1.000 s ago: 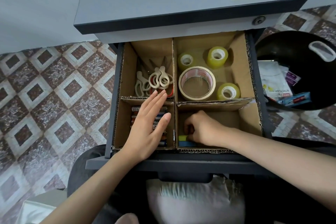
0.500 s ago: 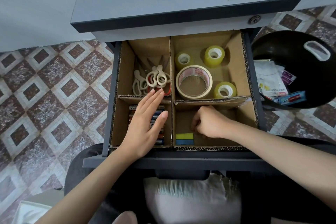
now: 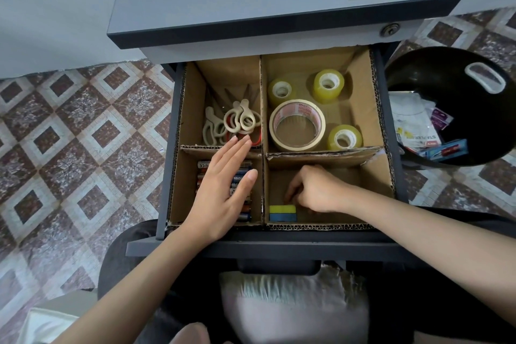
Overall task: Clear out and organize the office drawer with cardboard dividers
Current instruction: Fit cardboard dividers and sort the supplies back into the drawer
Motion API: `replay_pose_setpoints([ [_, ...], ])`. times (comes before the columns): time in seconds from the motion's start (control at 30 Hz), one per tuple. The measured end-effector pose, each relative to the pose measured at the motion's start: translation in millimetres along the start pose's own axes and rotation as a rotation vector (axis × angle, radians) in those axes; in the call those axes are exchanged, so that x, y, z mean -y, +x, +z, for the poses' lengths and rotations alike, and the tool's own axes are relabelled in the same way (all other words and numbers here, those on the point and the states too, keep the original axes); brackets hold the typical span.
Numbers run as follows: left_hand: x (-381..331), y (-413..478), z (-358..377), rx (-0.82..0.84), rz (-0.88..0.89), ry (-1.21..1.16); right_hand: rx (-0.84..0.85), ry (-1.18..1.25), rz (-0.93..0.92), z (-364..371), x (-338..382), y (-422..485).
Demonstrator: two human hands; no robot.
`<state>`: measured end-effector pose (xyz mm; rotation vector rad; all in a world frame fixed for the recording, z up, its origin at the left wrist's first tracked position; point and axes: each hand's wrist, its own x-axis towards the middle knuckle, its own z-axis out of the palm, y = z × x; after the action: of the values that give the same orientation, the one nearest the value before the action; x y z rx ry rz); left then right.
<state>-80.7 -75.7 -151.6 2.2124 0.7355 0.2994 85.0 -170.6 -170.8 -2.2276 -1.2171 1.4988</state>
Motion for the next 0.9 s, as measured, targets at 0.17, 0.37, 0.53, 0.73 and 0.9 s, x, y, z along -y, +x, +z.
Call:
replay_pose_setpoints([
  [0.17, 0, 0, 0, -0.003, 0.007, 0.004, -0.034, 0.074, 0.111, 1, -4, 0],
  [0.37, 1, 0, 1, -0.001, 0.003, 0.005, -0.011, 0.081, 0.112, 1, -2, -2],
  [0.53, -1, 0, -1, -0.008, -0.024, 0.006, -0.067, -0.124, 0.079, -8, -1, -15],
  [0.73, -18, 7, -8, 0.041, -0.101, 0.166, -0.131, -0.244, -0.102, -35, 9, -56],
  [0.9, -50, 18, -22, -0.189, 0.109, 0.245, -0.389, -0.135, -0.174, -67, 18, -95],
])
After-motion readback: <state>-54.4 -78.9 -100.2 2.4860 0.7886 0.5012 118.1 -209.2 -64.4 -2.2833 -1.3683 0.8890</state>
